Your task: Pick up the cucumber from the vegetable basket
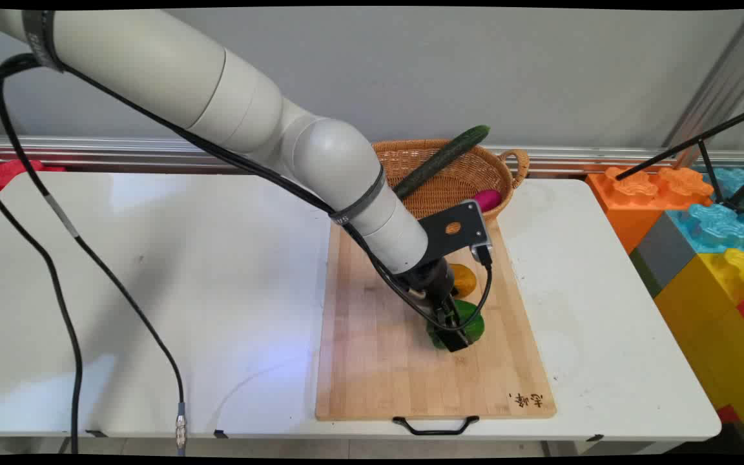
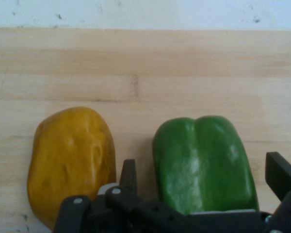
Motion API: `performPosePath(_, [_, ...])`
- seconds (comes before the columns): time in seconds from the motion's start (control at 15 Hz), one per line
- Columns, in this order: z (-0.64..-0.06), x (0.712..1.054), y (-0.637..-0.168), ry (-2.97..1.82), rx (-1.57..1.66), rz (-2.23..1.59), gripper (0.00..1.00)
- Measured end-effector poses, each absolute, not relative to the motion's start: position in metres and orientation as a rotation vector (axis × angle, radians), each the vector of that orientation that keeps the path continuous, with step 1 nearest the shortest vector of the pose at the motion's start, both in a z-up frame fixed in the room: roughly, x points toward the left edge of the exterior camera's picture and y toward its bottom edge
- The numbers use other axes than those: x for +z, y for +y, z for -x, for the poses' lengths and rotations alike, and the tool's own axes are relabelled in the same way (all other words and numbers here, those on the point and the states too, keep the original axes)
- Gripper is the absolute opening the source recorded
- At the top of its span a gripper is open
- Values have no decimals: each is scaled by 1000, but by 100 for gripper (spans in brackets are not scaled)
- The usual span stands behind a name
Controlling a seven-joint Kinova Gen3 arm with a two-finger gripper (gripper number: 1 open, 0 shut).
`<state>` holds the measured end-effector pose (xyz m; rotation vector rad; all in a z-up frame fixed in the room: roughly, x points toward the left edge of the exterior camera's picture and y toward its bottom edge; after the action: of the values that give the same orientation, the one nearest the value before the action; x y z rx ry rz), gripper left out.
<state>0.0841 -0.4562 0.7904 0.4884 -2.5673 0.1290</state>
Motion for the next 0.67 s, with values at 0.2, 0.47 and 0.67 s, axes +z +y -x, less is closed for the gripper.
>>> performPosePath(0.2, [-85, 802, -461, -2552, 119, -476, 100])
performPosePath(0.47, [-94, 842, -475, -2511, 121, -494, 100])
performPosePath(0.67, [-107, 875, -492, -2495, 167, -522, 100])
